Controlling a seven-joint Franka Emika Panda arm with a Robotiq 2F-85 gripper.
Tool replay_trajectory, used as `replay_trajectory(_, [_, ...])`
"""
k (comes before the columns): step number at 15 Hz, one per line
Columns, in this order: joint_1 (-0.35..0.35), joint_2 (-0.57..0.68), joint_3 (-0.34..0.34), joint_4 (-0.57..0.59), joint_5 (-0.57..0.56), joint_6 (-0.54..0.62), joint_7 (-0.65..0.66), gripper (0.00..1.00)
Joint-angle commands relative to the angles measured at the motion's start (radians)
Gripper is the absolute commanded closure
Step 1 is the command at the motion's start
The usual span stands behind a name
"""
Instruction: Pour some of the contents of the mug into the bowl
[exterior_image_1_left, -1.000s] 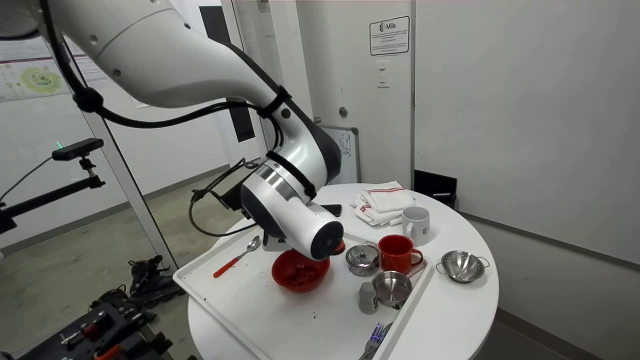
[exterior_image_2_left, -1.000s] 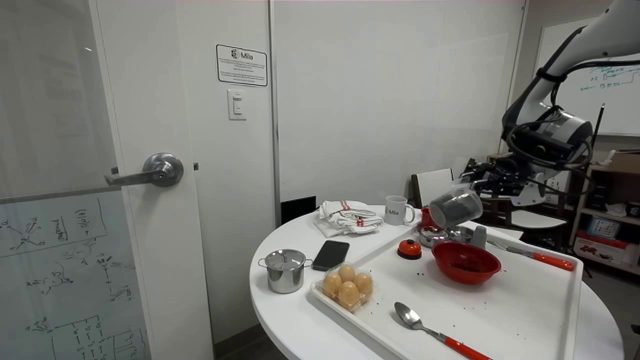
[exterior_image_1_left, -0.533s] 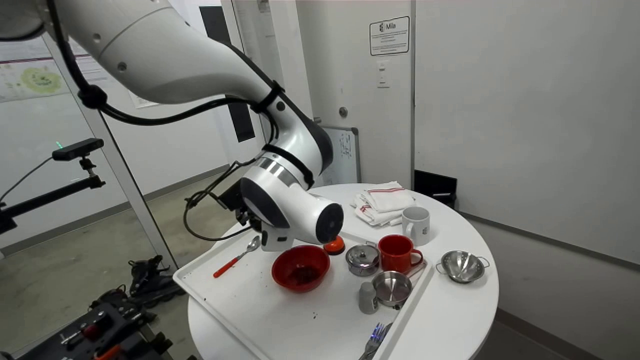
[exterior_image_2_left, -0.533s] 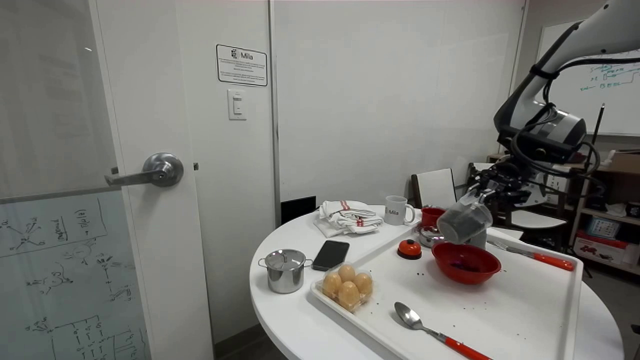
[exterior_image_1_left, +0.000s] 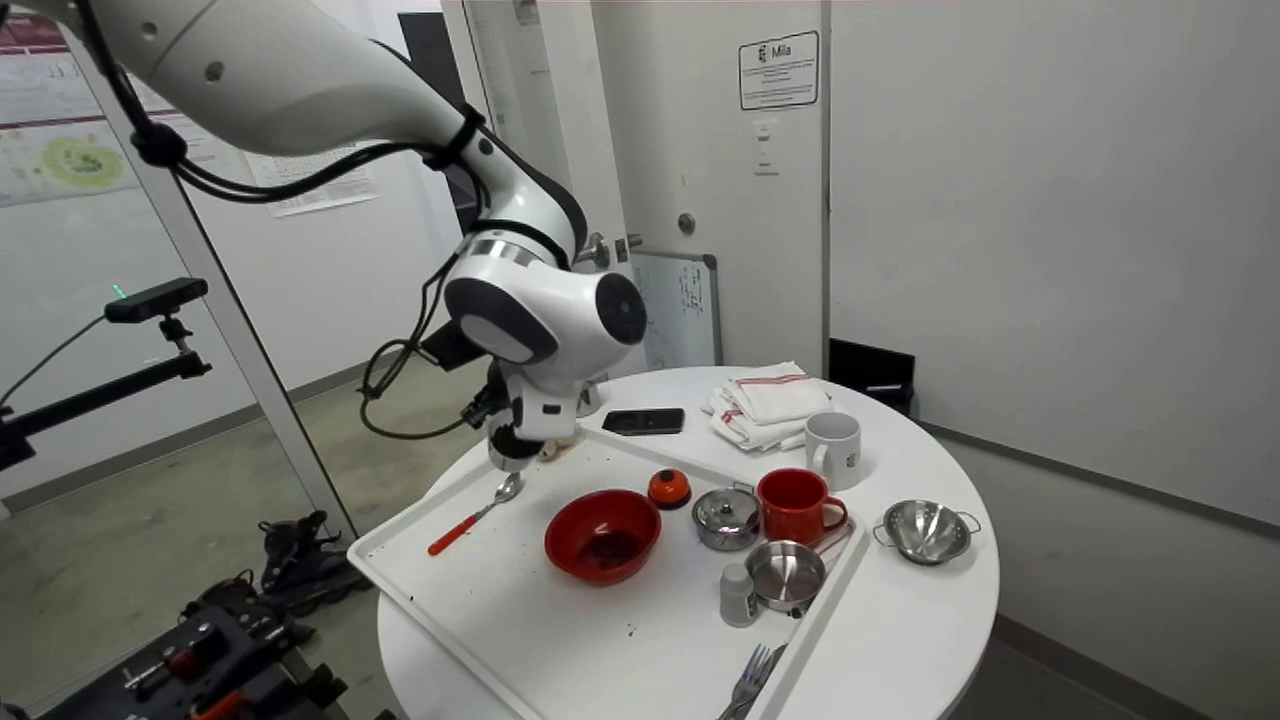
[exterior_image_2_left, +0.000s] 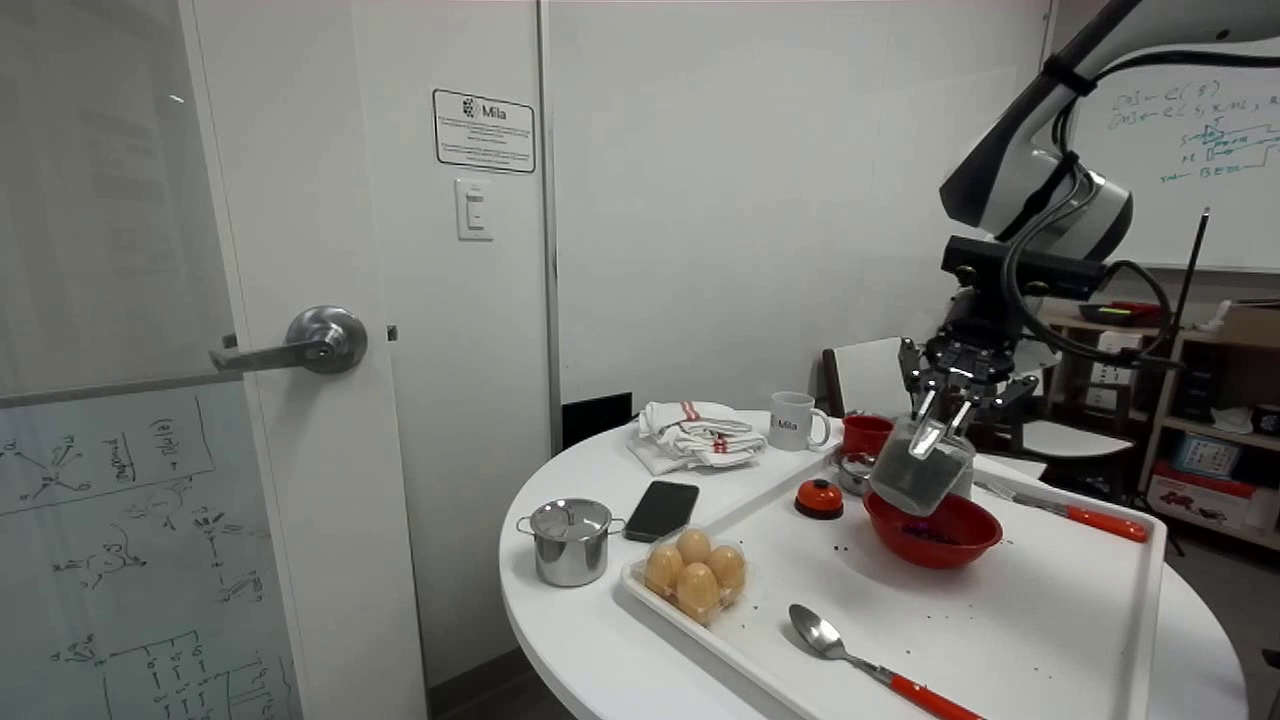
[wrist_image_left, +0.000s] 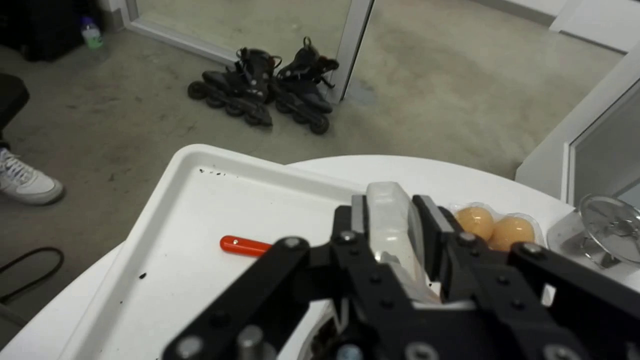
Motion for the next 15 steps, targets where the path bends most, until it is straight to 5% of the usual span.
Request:
replay_trajectory(1, [0.094,-0.053,0.047,0.008,-0.122,0.152,0.182,0.91])
replay_trajectory(10, [0.248,0.123,0.137,0.115,-0.545,0.307,0.659,0.91])
replay_trajectory(15, [0.250,0.219,0.150,0.139,-0.654,0.433,0.806,0.91])
